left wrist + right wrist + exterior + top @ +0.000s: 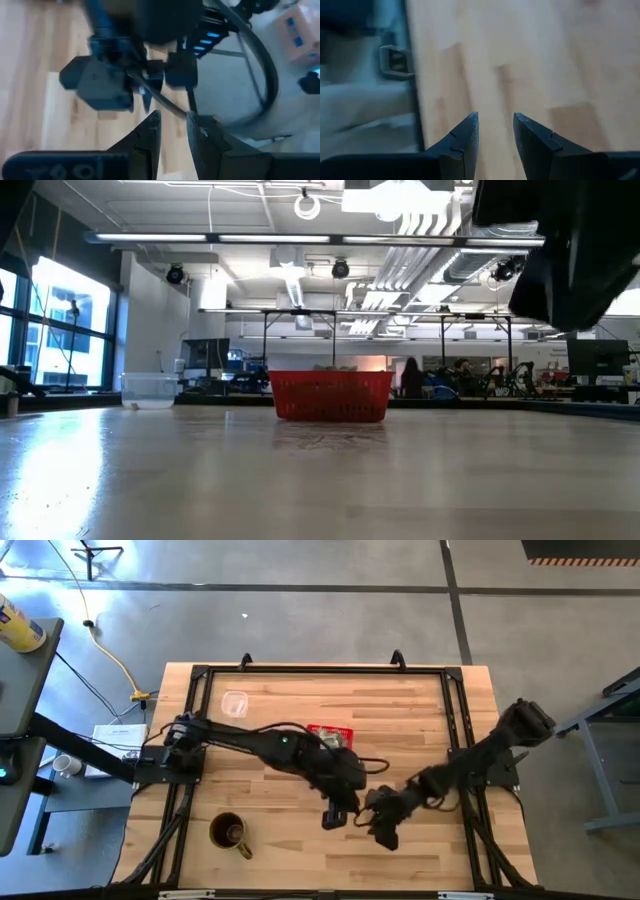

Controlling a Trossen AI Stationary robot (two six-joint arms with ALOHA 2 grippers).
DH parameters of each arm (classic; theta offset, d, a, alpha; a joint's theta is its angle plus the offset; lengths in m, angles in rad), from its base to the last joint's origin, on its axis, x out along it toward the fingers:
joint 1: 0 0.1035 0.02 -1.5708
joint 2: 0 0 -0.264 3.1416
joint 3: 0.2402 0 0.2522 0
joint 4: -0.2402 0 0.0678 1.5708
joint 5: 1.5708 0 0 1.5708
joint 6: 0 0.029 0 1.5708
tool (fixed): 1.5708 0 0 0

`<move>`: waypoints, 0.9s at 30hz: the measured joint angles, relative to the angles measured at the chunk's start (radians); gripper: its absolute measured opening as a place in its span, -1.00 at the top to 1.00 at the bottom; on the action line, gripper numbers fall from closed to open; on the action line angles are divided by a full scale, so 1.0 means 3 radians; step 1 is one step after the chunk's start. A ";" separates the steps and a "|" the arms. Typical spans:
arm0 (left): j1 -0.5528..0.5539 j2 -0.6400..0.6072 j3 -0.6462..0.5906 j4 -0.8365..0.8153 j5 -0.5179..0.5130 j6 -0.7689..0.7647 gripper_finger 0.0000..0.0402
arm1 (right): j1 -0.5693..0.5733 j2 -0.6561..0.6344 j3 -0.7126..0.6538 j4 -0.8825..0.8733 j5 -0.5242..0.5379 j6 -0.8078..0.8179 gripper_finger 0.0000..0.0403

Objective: Pick and place items into bin
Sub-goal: Return to Home Position

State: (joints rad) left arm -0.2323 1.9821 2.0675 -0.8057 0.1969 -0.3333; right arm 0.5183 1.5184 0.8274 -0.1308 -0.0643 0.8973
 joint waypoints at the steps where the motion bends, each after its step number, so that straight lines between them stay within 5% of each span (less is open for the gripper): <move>1: 0.0009 -0.0062 -0.0146 0.0094 0.0084 -0.0008 0.37 | -0.0053 -0.0059 -0.0153 0.0290 -0.0188 -0.0038 0.43; 4: 0.0071 -0.0346 -0.0586 0.0095 0.0159 -0.0079 0.37 | -0.0157 -0.0481 -0.0578 0.0860 -0.0598 -0.0002 0.43; 8: 0.0273 -0.1116 -0.1318 0.0430 0.0137 -0.0032 0.37 | -0.0184 -0.1466 -0.1024 0.0860 -0.0582 0.0011 0.43; 12: 0.0490 -0.2095 -0.2469 0.1708 0.0110 0.0108 0.37 | -0.0397 -0.2505 -0.1349 0.0879 -0.0177 -0.0192 0.43; 19: 0.0859 -0.3147 -0.4343 0.3219 0.0528 0.0066 0.37 | -0.0715 -0.3494 -0.1253 0.1186 0.0655 -0.1812 0.43; 22: 0.1110 -0.3580 -0.4708 0.3119 0.0578 0.0146 0.37 | -0.0880 -0.3670 -0.1246 0.0917 0.1146 -0.1978 0.43; 24: 0.1292 -0.3841 -0.4823 0.2837 0.0565 0.0203 0.37 | -0.1006 -0.3792 -0.1256 0.0523 0.1399 -0.1500 0.43; 27: 0.1591 -0.4379 -0.4840 0.2313 0.0556 0.0271 0.37 | -0.1101 -0.3981 -0.1256 0.0324 0.0893 -0.1413 0.43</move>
State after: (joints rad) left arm 0.2451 0.6684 0.6154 -0.1118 0.3636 -0.2518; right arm 0.1879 0.3241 0.4506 -0.0335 0.2036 0.4733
